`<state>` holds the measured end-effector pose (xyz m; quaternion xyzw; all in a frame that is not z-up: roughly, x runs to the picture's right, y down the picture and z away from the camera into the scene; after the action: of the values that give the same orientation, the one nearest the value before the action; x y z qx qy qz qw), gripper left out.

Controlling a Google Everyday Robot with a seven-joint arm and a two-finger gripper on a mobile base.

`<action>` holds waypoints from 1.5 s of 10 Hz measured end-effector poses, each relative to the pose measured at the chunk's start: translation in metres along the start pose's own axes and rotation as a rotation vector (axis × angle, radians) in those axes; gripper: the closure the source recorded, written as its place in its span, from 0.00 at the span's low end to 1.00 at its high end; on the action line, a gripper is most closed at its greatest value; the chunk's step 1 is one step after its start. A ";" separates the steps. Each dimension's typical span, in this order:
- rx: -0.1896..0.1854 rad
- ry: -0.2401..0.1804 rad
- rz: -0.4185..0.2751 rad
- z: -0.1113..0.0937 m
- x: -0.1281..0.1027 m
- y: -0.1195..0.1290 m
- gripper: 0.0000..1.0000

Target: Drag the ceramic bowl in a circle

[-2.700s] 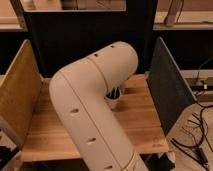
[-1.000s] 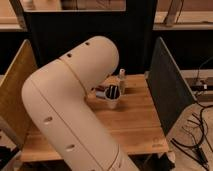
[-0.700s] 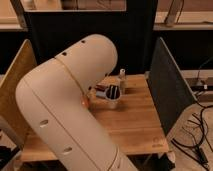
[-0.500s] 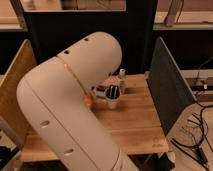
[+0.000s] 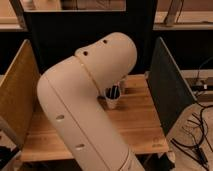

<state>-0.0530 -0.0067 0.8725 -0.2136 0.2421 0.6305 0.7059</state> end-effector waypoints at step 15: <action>0.102 0.041 -0.081 0.026 0.021 0.000 1.00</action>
<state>-0.0495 0.0261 0.8805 -0.2000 0.2796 0.5836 0.7357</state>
